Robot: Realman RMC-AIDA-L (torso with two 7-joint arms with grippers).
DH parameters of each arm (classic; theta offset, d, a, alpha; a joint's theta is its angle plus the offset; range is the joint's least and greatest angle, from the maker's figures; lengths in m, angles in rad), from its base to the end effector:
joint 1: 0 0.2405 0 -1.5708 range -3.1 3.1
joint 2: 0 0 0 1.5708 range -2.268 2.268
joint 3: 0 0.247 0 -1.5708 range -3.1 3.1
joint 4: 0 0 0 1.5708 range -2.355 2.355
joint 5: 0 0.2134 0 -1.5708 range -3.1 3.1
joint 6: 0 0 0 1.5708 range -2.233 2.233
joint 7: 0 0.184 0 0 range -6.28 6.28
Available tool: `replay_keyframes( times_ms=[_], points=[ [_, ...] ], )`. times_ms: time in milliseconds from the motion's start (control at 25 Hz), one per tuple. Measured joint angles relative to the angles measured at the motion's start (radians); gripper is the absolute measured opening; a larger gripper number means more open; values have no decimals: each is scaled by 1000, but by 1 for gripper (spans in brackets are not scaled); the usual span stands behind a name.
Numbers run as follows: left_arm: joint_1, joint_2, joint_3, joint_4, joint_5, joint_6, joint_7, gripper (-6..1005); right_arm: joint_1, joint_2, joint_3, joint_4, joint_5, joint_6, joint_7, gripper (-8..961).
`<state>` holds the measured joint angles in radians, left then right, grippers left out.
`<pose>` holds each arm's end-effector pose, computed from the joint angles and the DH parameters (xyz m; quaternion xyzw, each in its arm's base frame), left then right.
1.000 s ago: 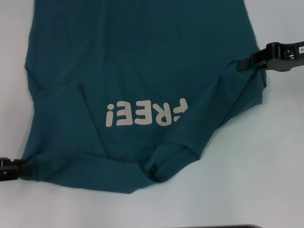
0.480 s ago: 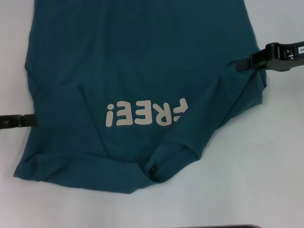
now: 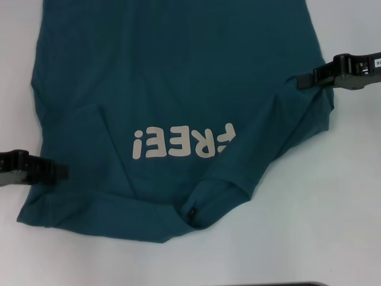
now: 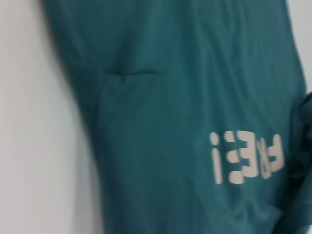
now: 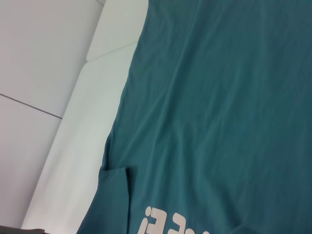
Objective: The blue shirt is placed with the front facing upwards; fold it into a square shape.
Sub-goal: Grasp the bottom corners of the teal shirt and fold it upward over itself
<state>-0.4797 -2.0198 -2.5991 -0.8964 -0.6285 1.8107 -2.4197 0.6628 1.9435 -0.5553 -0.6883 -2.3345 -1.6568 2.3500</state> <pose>-0.3138 0.2893 0.0220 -0.7412 -0.6674 -0.0587 0.0433 0.2610 0.3649 0.0225 -0.7887 0.5953 0.1443 0.0523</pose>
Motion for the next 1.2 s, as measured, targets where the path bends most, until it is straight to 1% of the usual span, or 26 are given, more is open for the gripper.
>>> replay_keyframes(
  times_ms=[240, 320, 360, 440, 520, 600, 680, 840, 920, 960, 1080, 1200],
  points=[
    [11, -4, 1, -7, 33, -27, -4, 383, 0, 0, 0, -3, 0, 0, 0, 19],
    [10, 4, -3, 23, 40, 18, 34, 383, -1, 0, 0, -3, 0, 0, 0, 19],
    [10, 4, -3, 23, 40, 18, 34, 383, -1, 0, 0, -3, 0, 0, -1, 20],
    [14, 11, -19, 34, 27, 77, 67, 382, -2, 0, 0, -3, 0, 0, -1, 20],
    [26, 17, -24, 36, 21, 137, 88, 382, -4, 0, 0, -3, 0, 0, -2, 20],
    [53, 22, -29, 30, 13, 179, 124, 382, -5, 0, 0, -2, 0, 0, -2, 20],
    [76, 29, -57, 26, -7, 194, 162, 382, -6, 0, 0, 0, -1, 0, -3, 20],
    [106, 65, -152, 66, -20, 182, 197, 382, -6, 0, 0, 0, -1, 0, -3, 20],
    [104, 75, -199, 81, -22, 176, 197, 383, -2, 0, 0, 0, -1, 0, -3, 20],
    [102, 78, -221, 85, -24, 176, 196, 383, -1, 0, -2, 0, -1, 0, -3, 20],
    [101, 75, -241, 84, -24, 176, 187, 383, 1, 3, -12, 0, -1, 1, -3, 20],
    [112, 65, -272, 82, -75, 167, 177, 383, -2, 6, -19, 0, -2, 14, -3, 20]
  ],
)
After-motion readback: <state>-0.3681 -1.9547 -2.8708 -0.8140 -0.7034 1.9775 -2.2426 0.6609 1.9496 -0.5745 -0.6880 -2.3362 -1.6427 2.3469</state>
